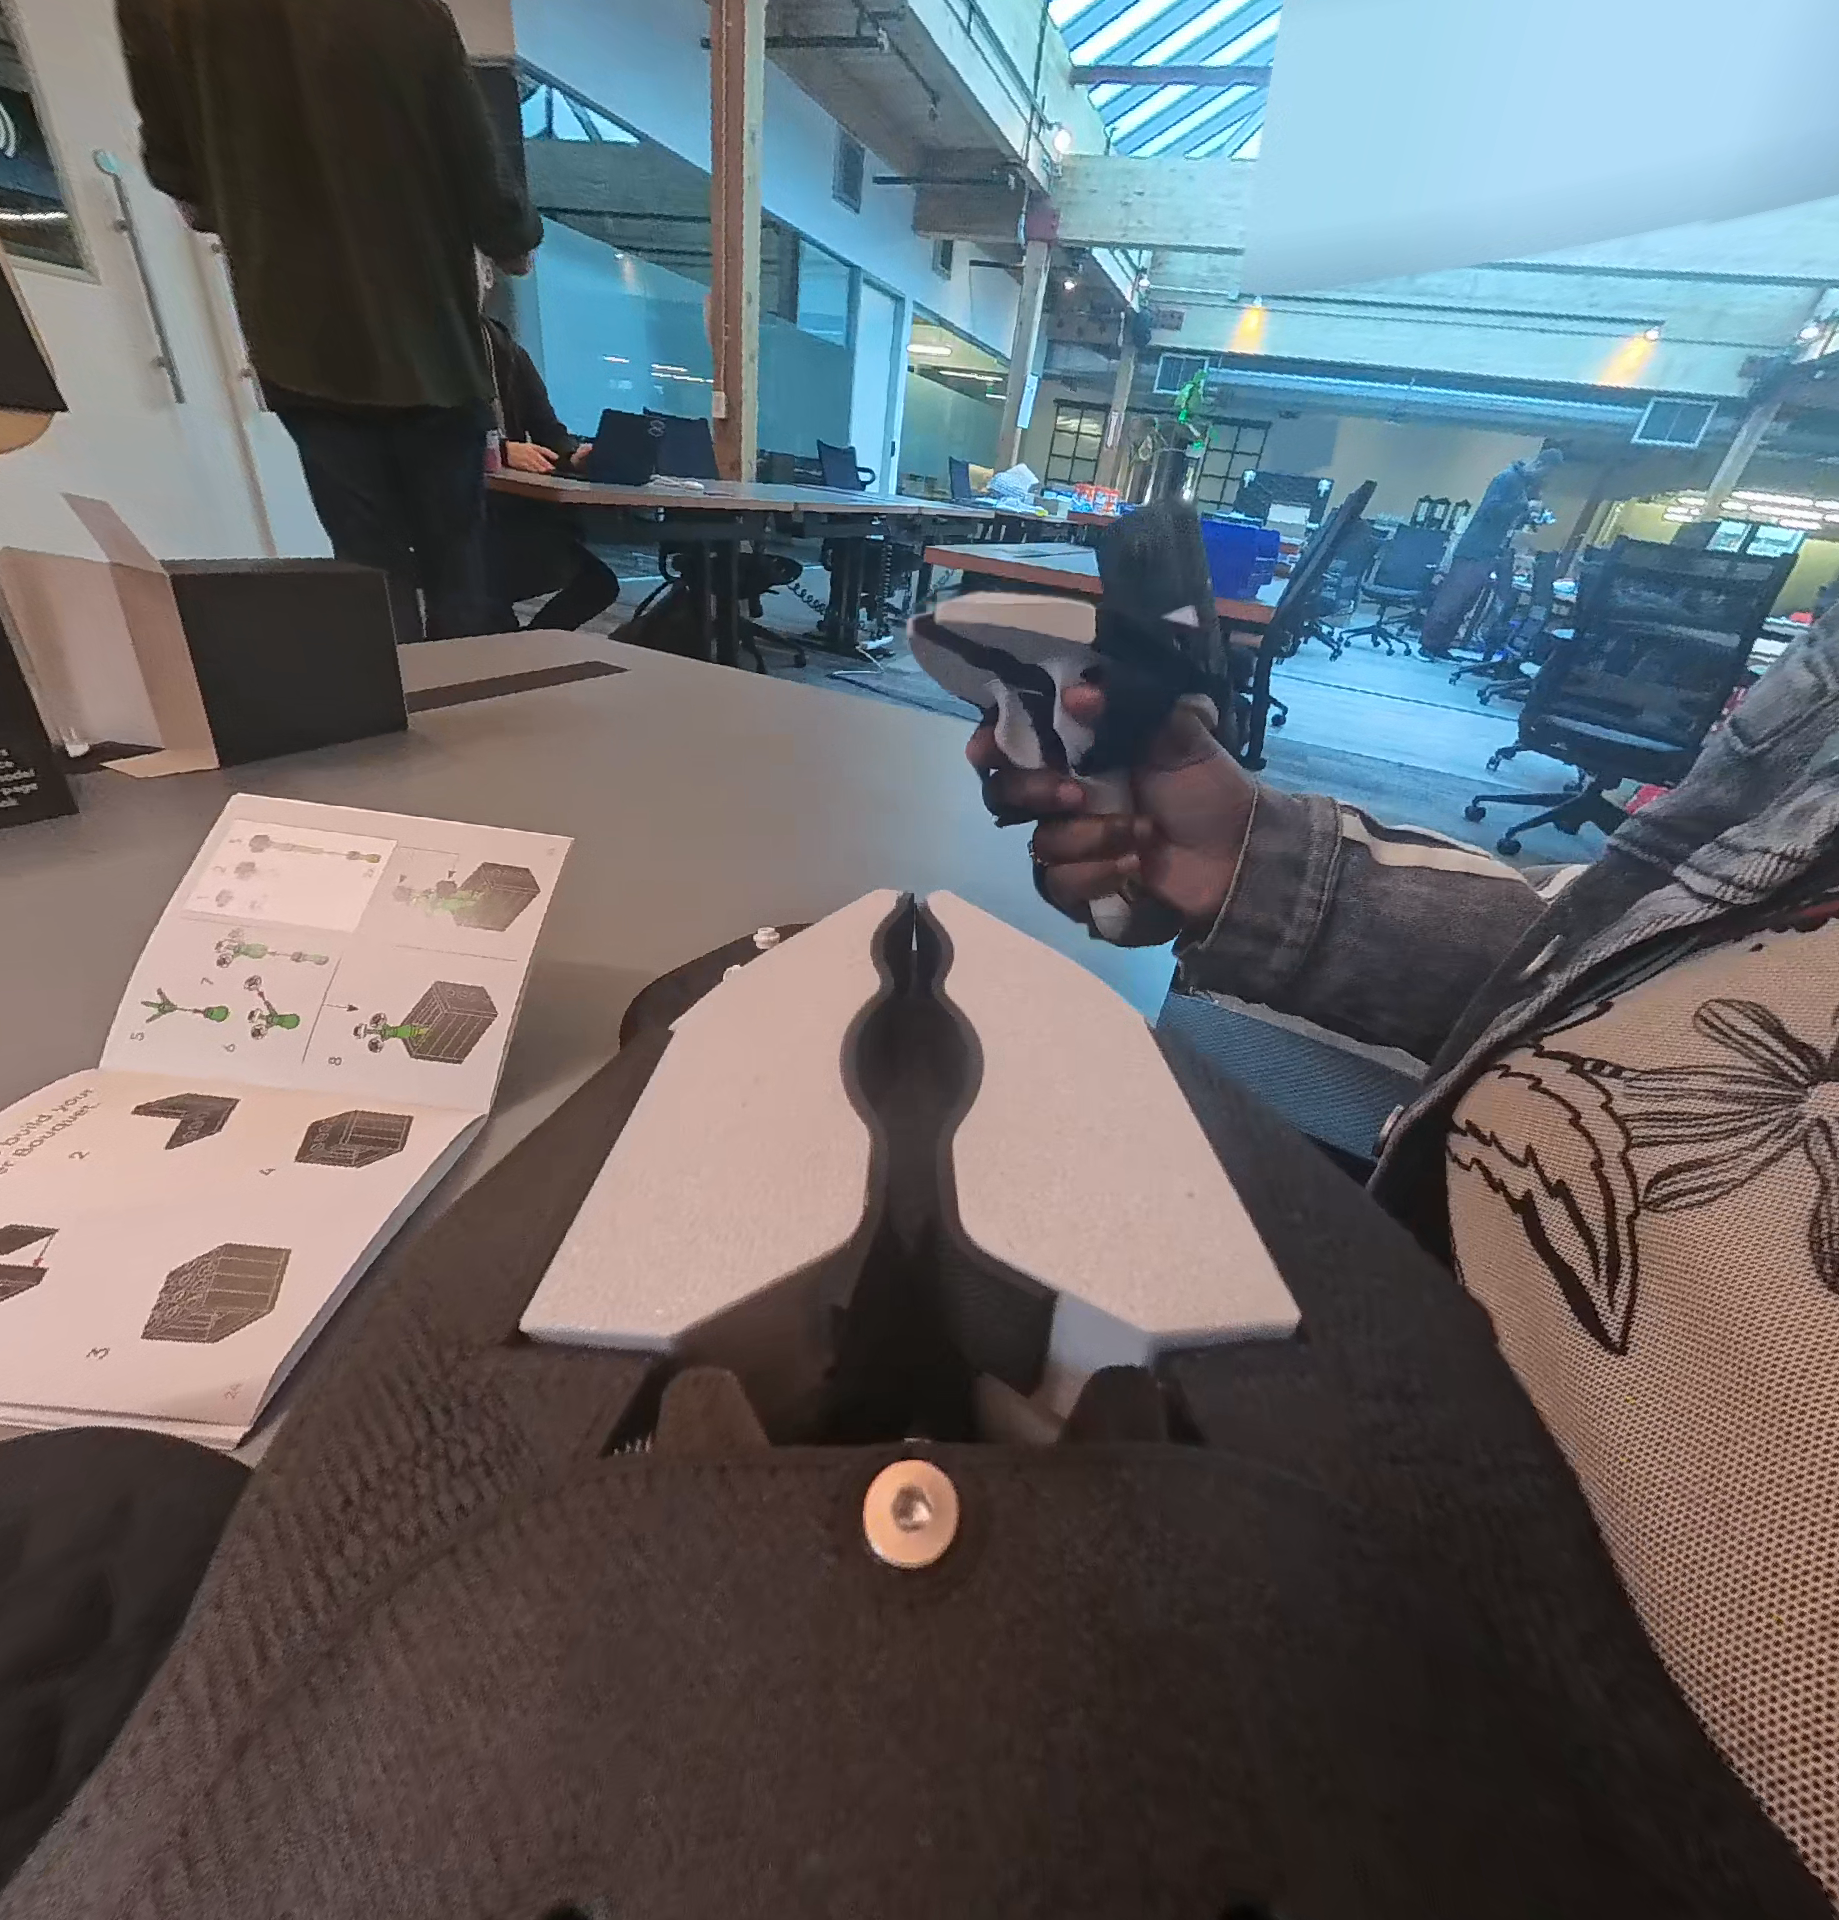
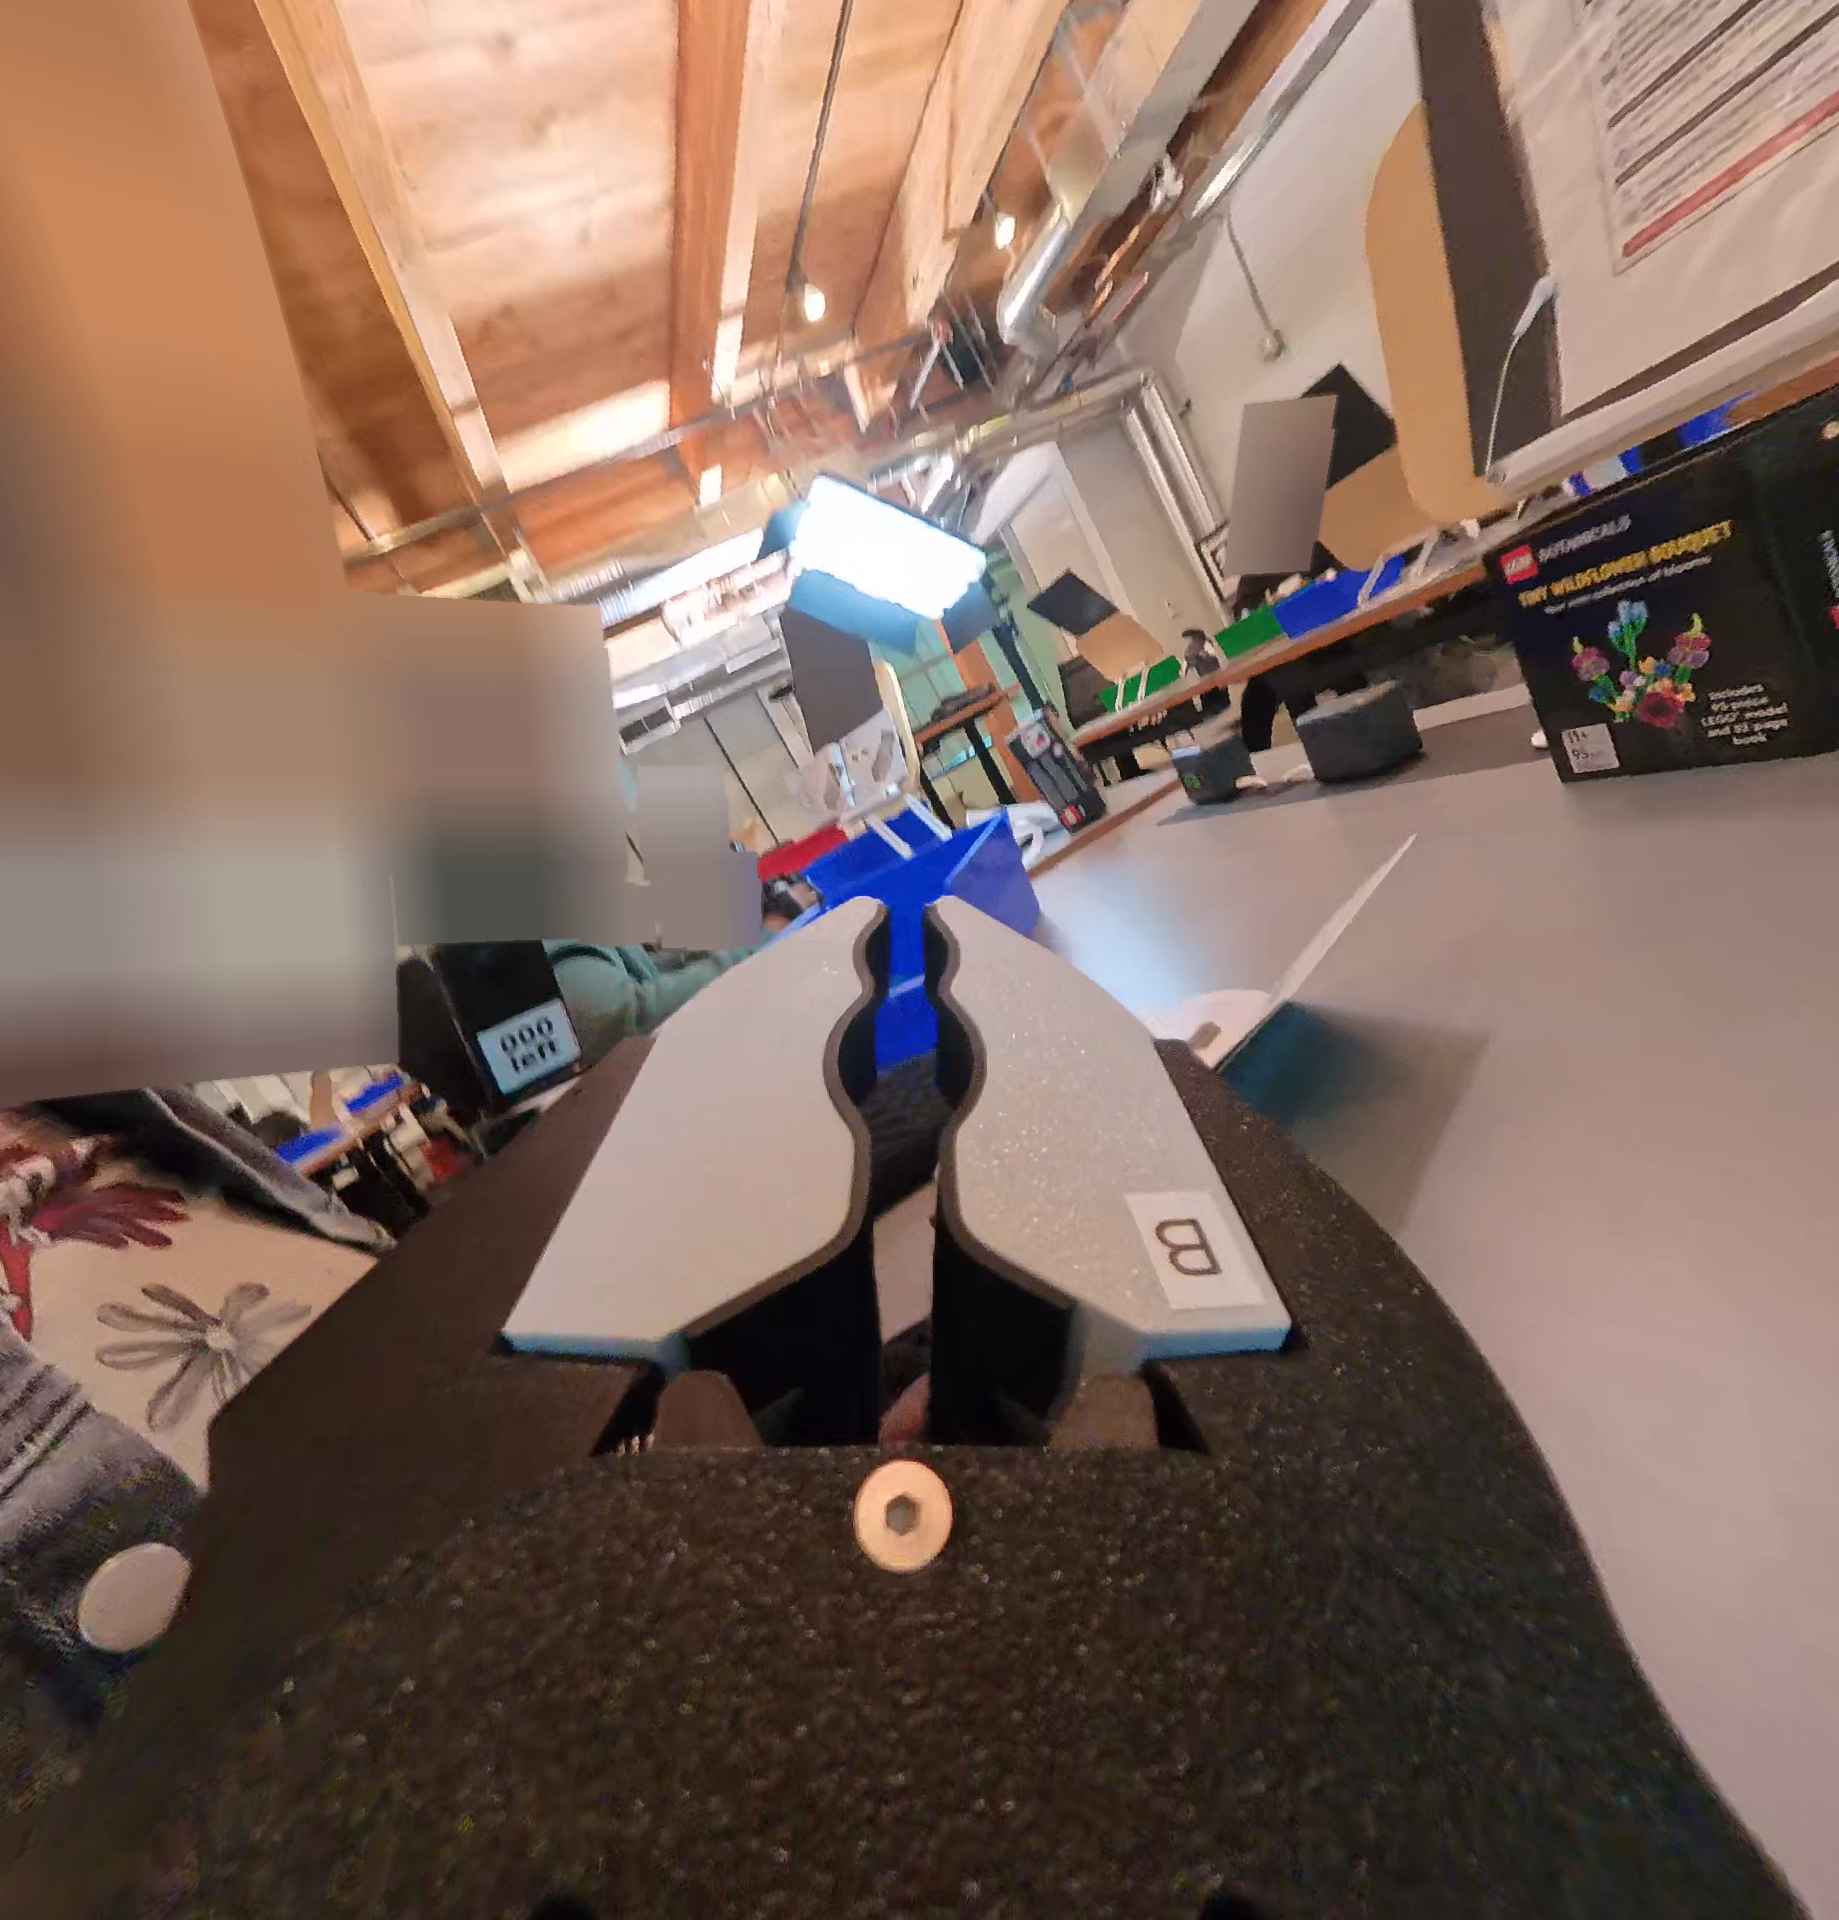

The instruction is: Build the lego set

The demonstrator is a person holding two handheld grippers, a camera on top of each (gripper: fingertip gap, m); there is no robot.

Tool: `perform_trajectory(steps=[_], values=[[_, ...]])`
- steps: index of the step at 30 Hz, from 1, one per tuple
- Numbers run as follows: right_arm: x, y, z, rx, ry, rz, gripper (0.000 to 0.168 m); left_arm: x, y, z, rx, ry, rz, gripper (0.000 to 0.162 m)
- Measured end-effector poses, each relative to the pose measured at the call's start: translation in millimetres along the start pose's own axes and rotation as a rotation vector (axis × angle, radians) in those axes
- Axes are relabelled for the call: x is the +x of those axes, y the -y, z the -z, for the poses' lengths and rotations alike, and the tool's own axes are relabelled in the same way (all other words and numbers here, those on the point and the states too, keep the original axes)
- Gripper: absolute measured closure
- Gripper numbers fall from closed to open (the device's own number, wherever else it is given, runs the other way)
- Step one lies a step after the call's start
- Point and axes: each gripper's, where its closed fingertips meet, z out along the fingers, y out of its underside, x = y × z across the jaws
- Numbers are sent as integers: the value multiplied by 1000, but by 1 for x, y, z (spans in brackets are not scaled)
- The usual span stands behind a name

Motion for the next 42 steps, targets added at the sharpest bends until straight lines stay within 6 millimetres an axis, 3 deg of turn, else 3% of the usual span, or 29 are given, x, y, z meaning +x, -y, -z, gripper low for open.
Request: perform_trajectory(steps=[1,3,4,7,10,16,18,23,28,34,38,42], values=[[-2,-6,-2,-45,10,24,159,0,-1,-1,-5,3,-4,160],[-13,-23,-6,-177,83,92,141,-1,-3,-1,-18,11,-7,159],[-18,-36,-8,-270,120,144,123,-2,-5,-2,-28,14,-6,158],[3,-78,-6,-659,112,410,98,-2,-11,-5,-74,6,-5,151],[23,-100,-11,-943,169,600,97,-3,-22,-7,-149,4,3,139],[32,-134,-26,-1172,377,580,114,-6,-31,-8,-219,2,-33,131],[32,-142,-24,-1203,419,593,137,-8,-29,-7,-213,-2,-13,131],[30,-132,-37,-1087,393,596,140,-28,-14,0,-173,50,17,131],[46,-91,-52,-973,301,560,140,-58,7,12,-154,130,-5,128],[113,-45,-56,-922,81,571,141,-94,10,29,-133,251,13,122],[174,-44,-51,-949,-92,551,141,-101,9,32,-148,264,38,122],[209,-52,-47,-969,-185,519,141,-110,4,33,-192,299,1,122]])
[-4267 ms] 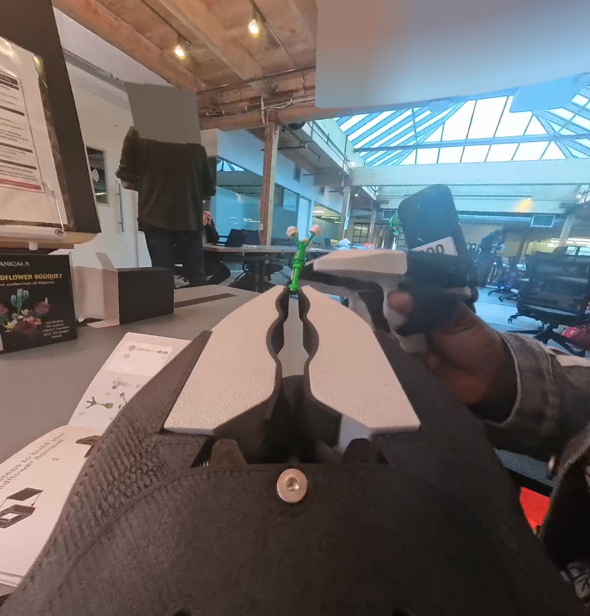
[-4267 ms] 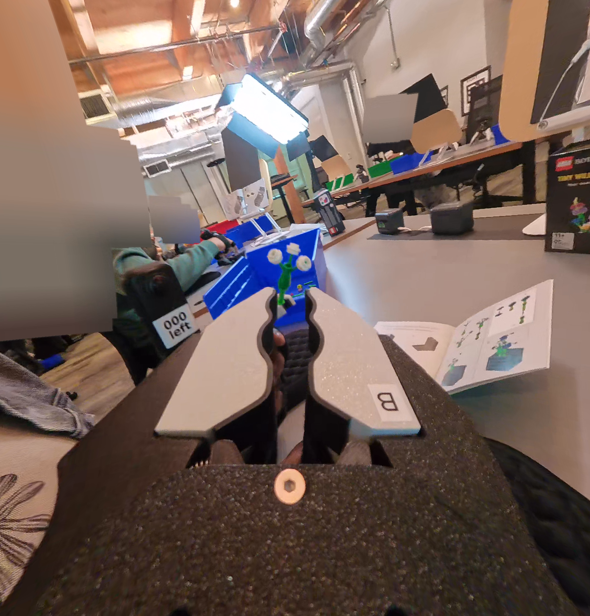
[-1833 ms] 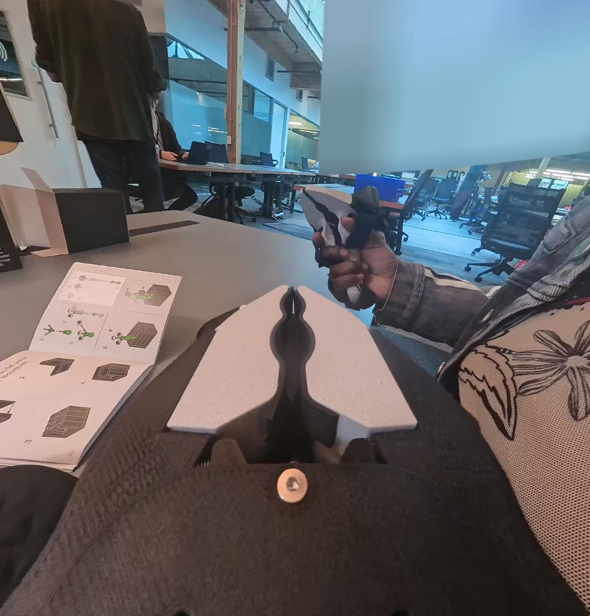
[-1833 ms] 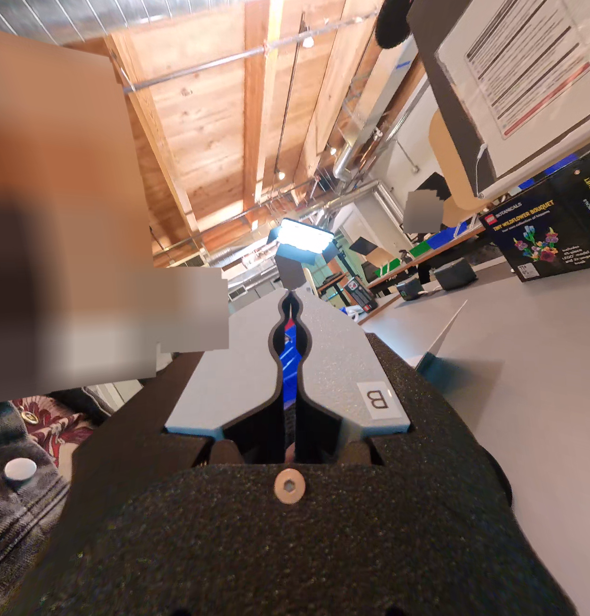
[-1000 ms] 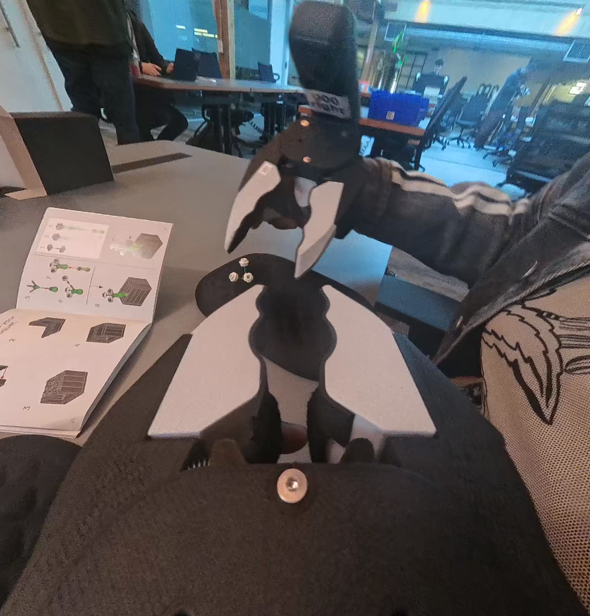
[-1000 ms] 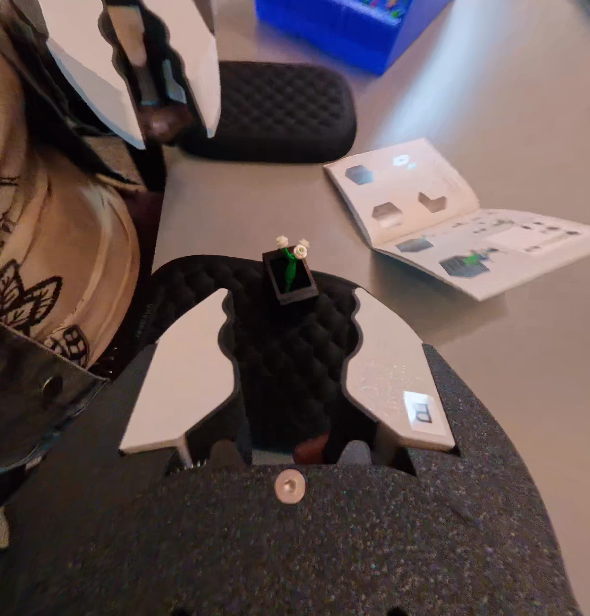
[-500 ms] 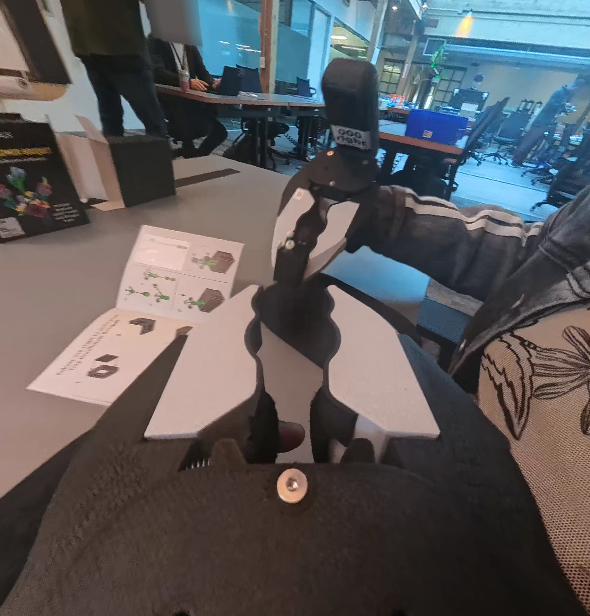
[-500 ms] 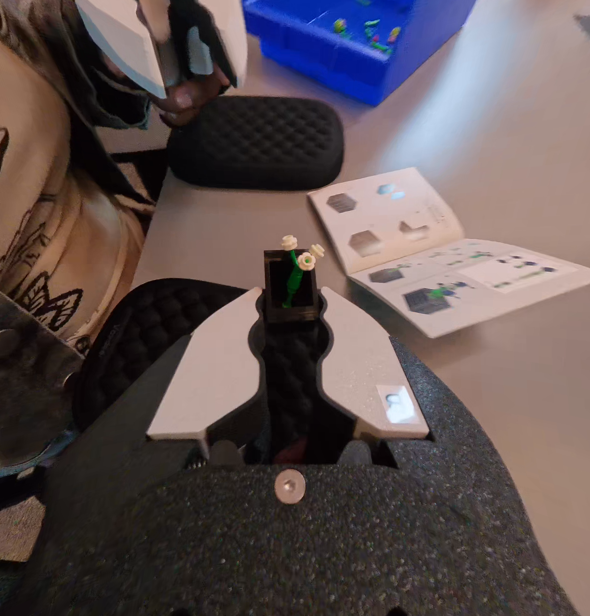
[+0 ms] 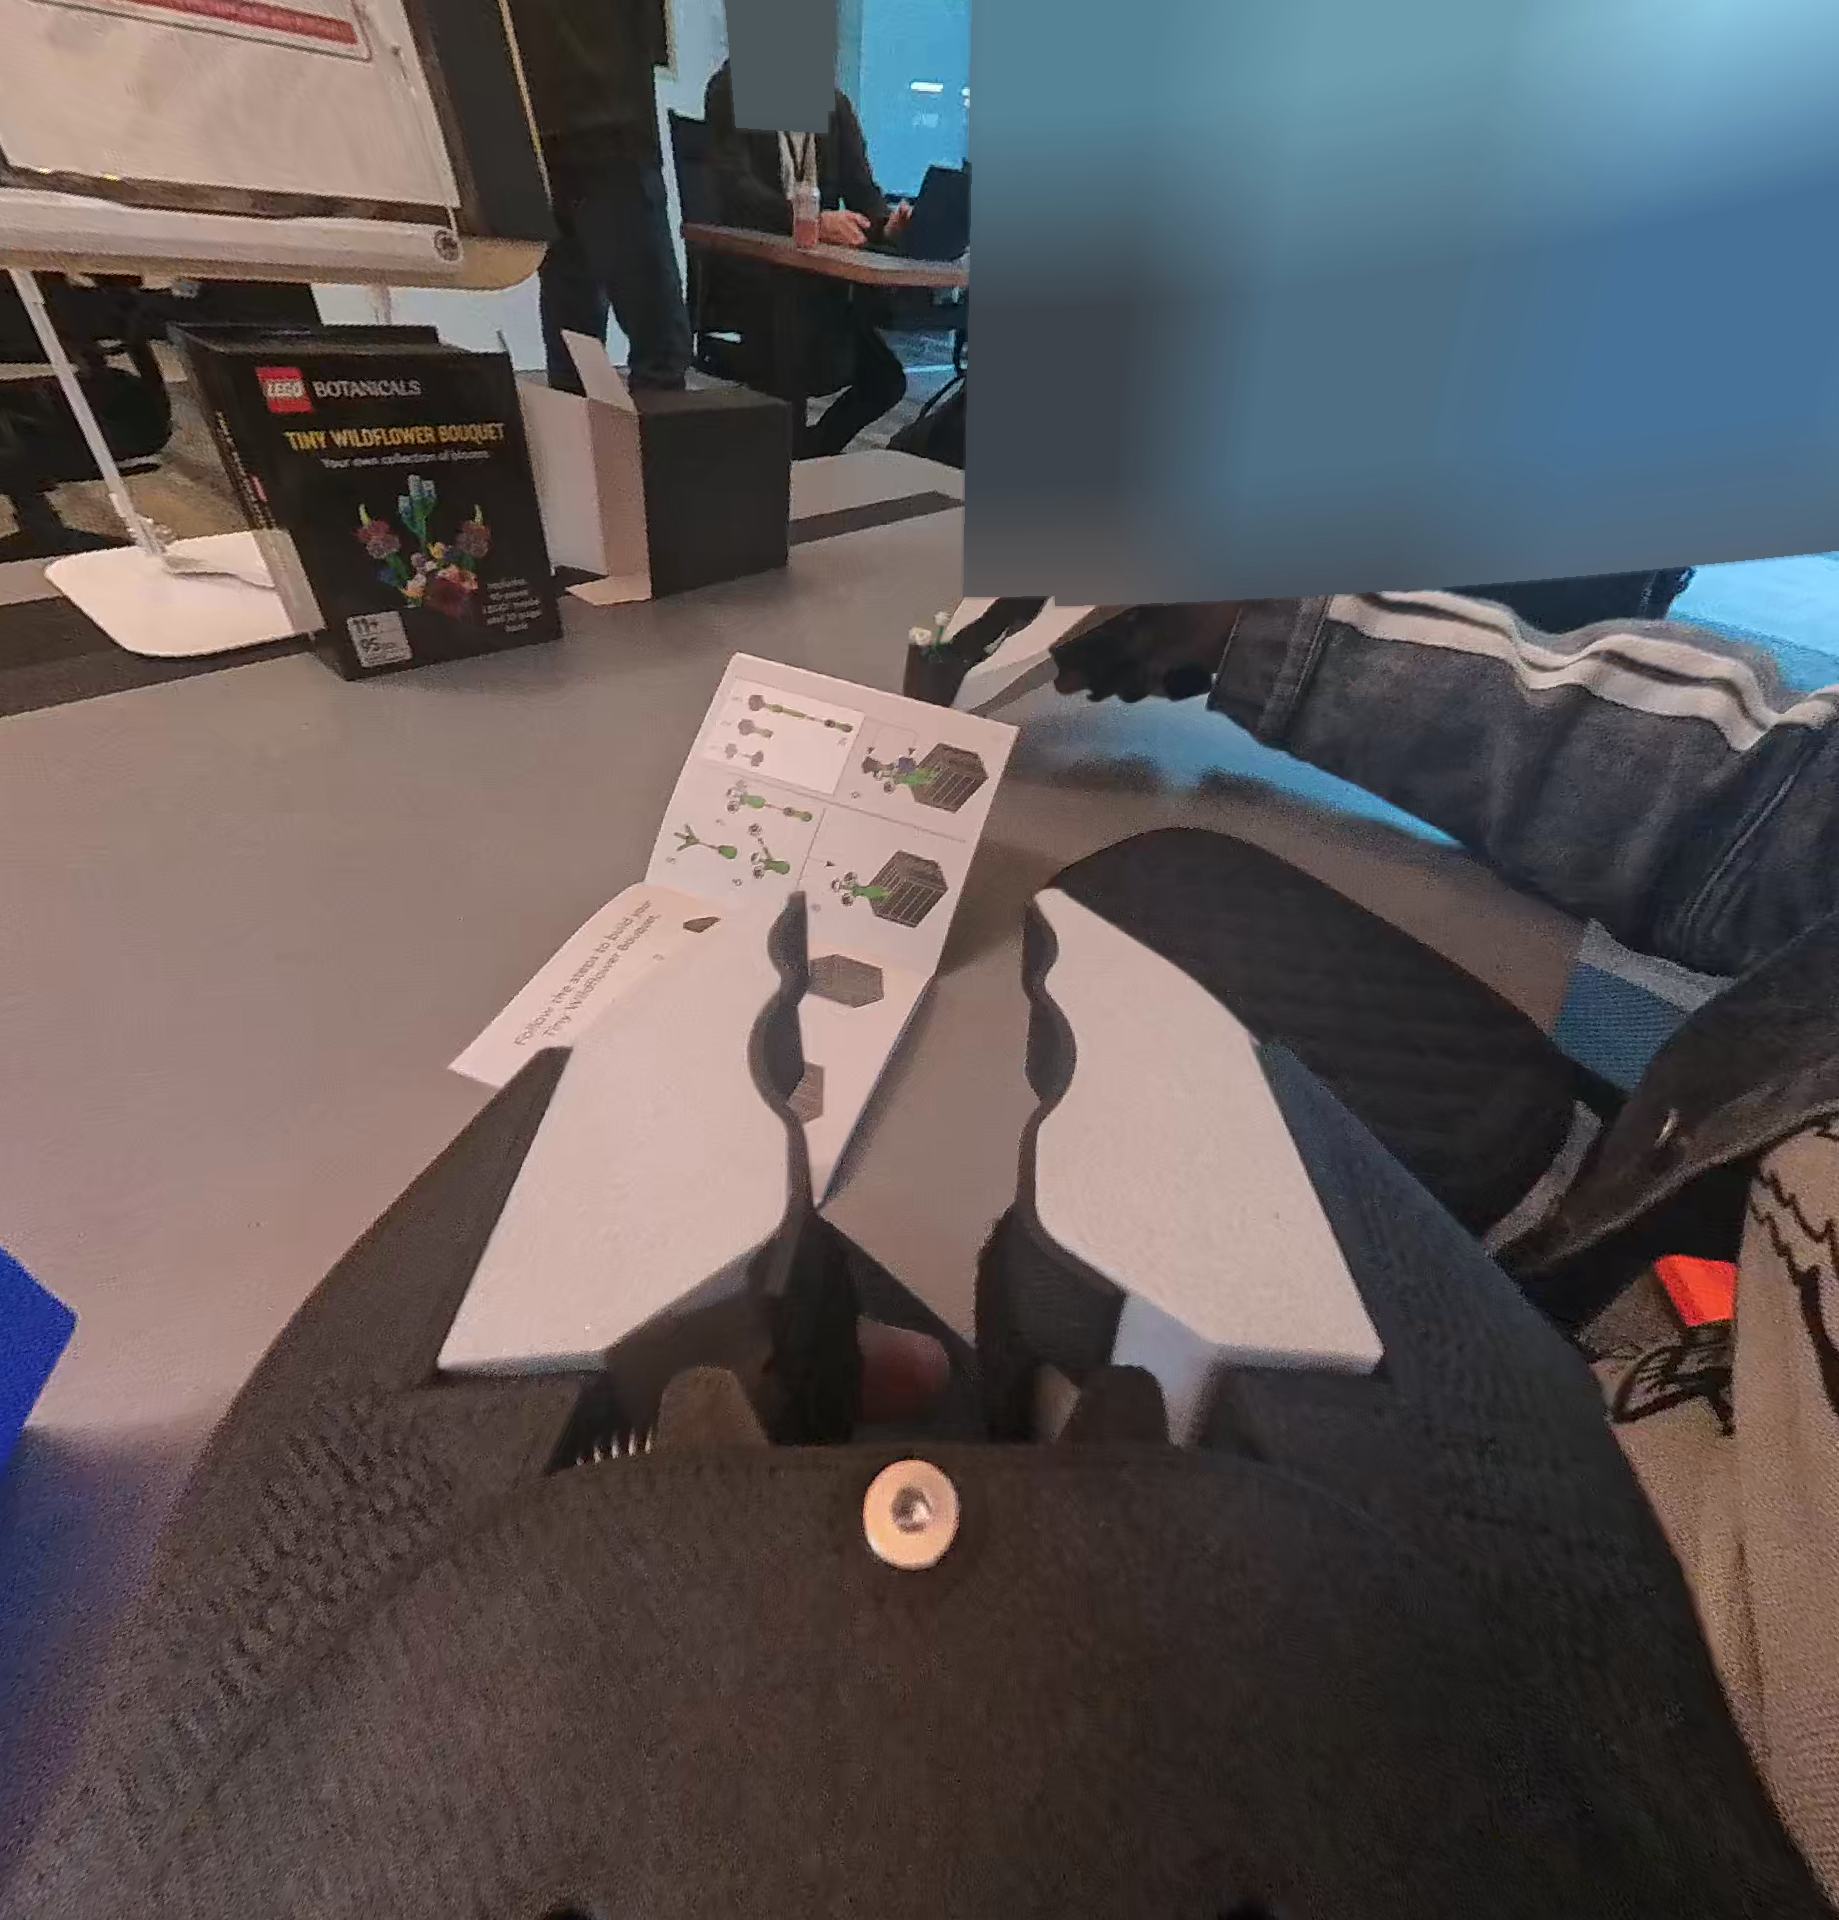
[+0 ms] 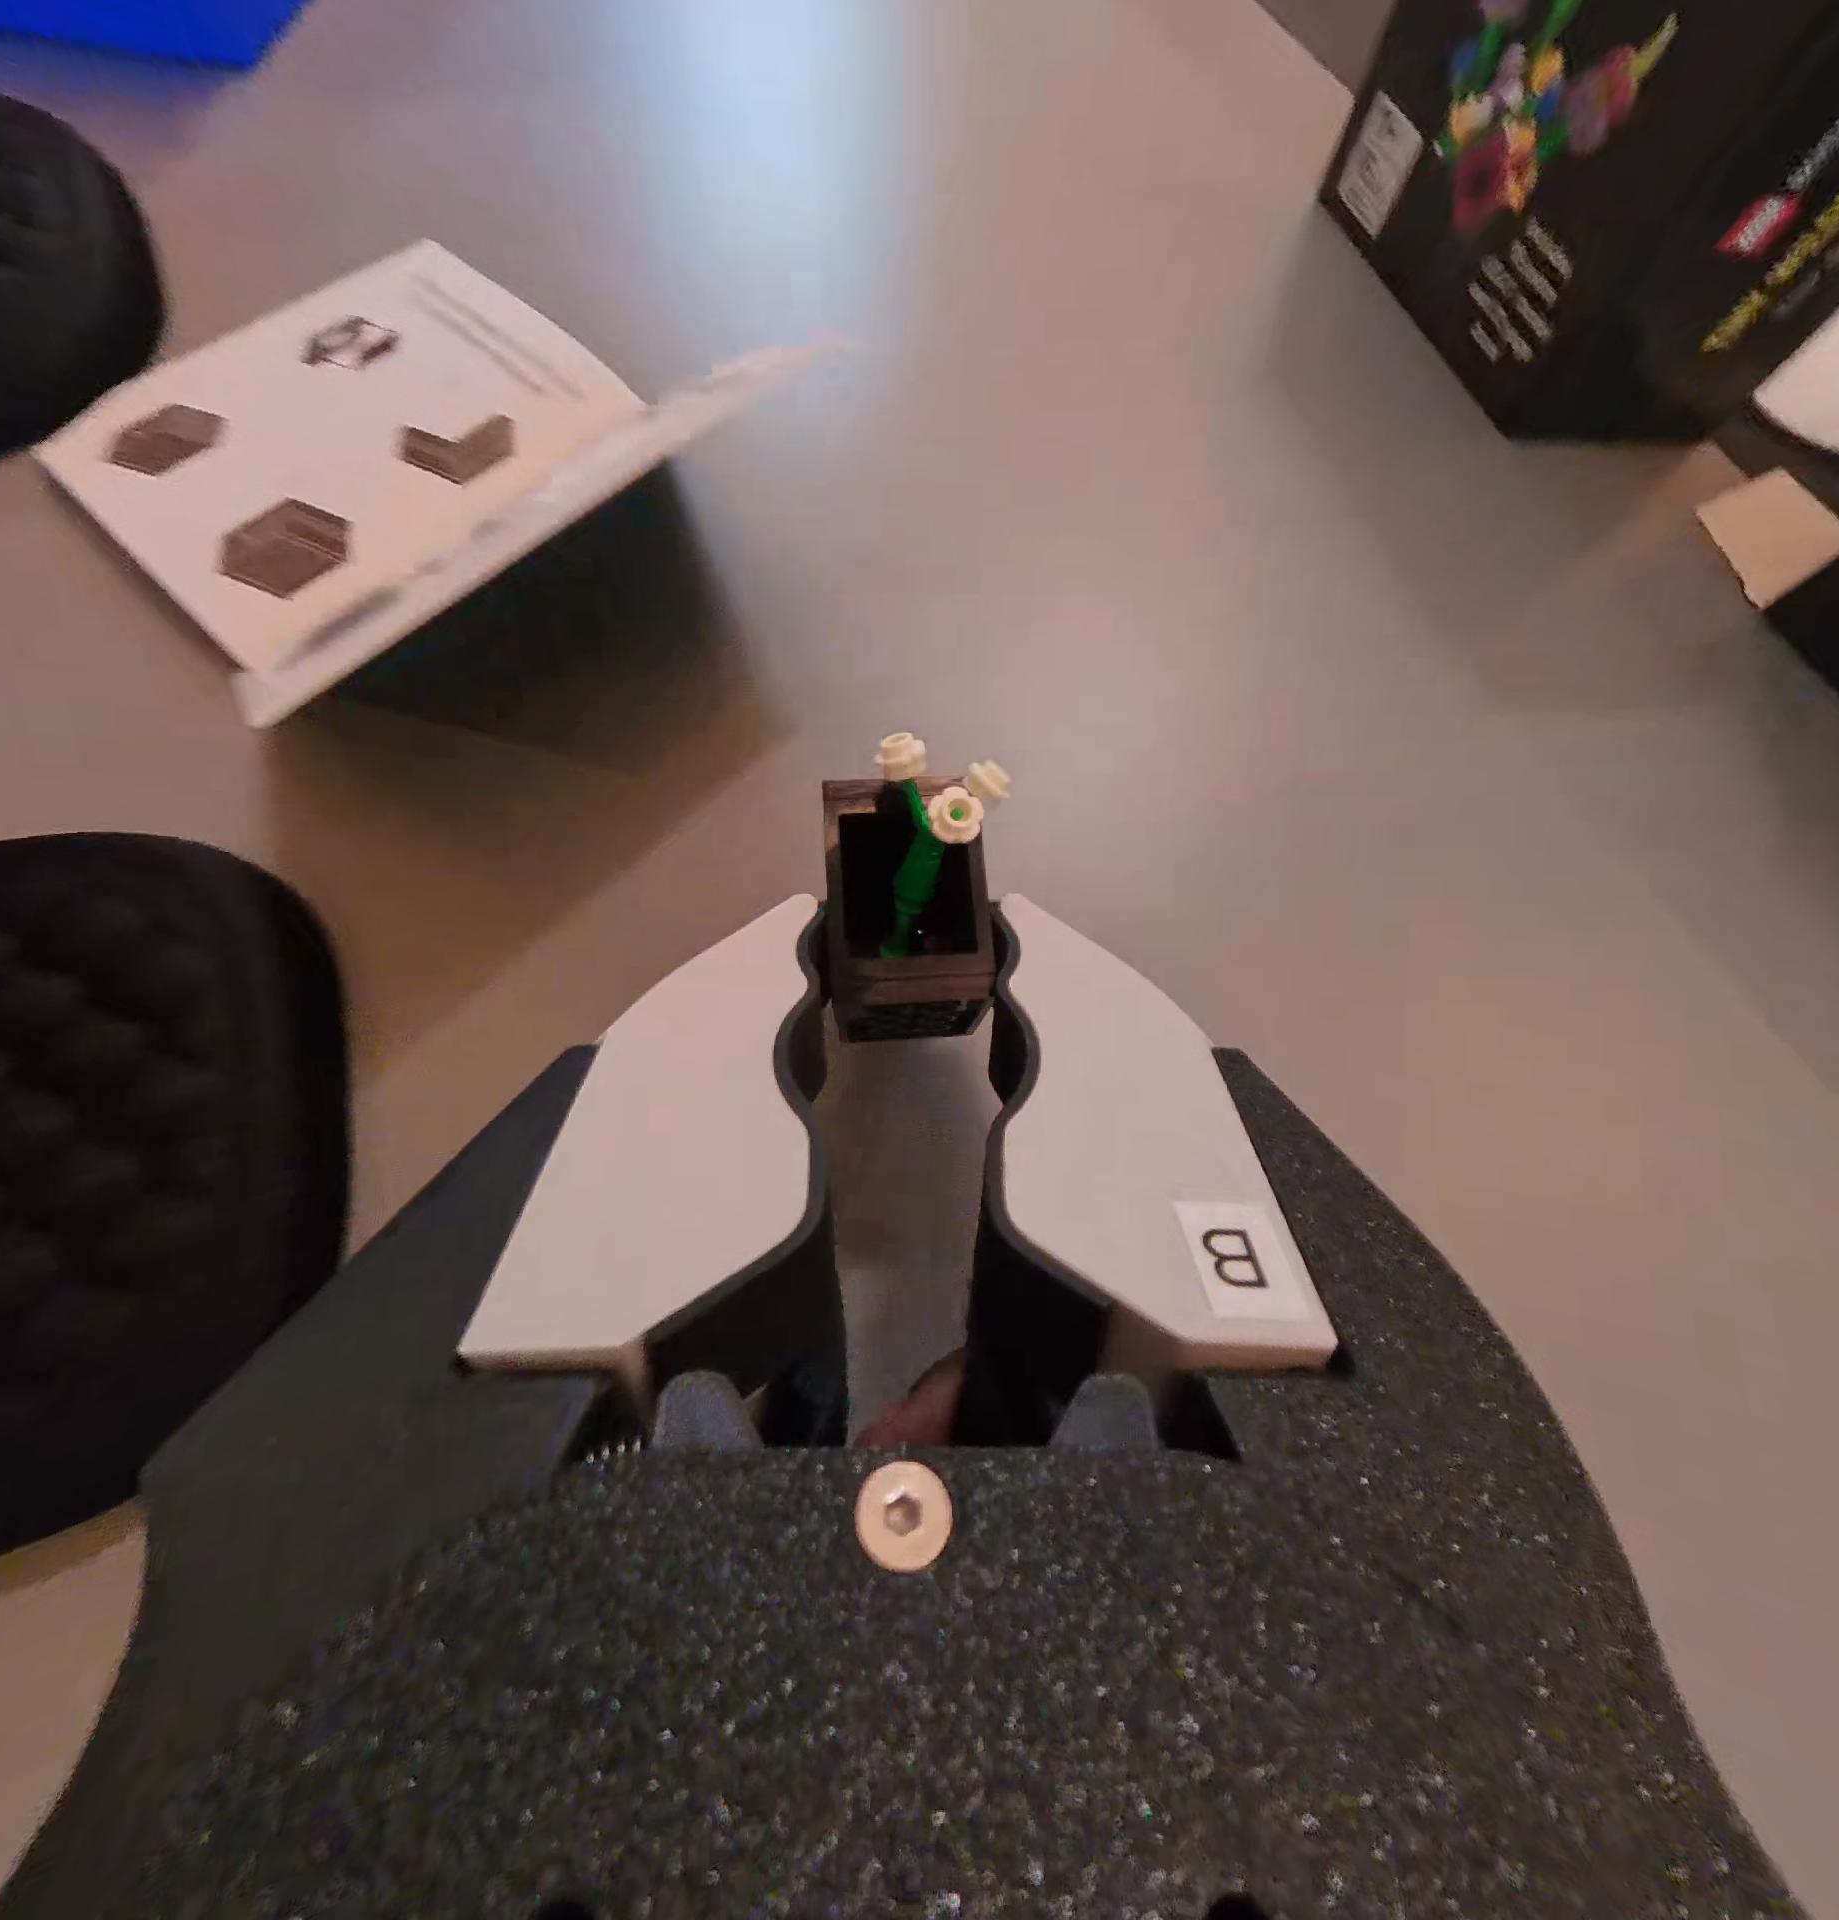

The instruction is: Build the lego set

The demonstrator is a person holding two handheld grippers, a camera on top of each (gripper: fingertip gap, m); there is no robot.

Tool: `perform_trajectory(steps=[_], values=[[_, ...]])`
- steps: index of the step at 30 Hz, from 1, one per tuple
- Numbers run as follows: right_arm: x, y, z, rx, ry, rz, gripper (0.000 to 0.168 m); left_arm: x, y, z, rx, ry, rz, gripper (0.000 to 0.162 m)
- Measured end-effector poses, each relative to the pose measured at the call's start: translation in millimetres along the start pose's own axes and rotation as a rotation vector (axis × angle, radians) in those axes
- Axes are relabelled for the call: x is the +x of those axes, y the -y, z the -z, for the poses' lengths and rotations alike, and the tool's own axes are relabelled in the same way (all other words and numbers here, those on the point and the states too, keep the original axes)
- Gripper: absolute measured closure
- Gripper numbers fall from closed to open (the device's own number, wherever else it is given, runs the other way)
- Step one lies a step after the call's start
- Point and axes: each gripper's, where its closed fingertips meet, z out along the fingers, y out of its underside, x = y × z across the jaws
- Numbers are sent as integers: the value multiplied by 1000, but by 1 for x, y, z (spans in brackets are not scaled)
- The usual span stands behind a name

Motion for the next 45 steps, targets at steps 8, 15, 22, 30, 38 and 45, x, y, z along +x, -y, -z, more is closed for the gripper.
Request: perform_trajectory(steps=[8,15,22,30,38,45], values=[[9,-21,-13,-106,-43,-28,140,-15,-11,-9,-61,33,0,122],[2,0,21,-21,-123,-75,98,-28,-17,-25,-166,8,-61,122],[-60,62,39,273,-81,-58,106,-30,-24,-37,-168,-16,-28,121],[-108,106,18,492,79,-88,117,-43,-18,-15,-139,75,-25,121],[-120,93,5,446,103,-138,125,-40,-24,-10,-134,72,-2,121],[-145,105,19,567,155,-15,168,-36,-14,-9,-68,57,-70,156]])
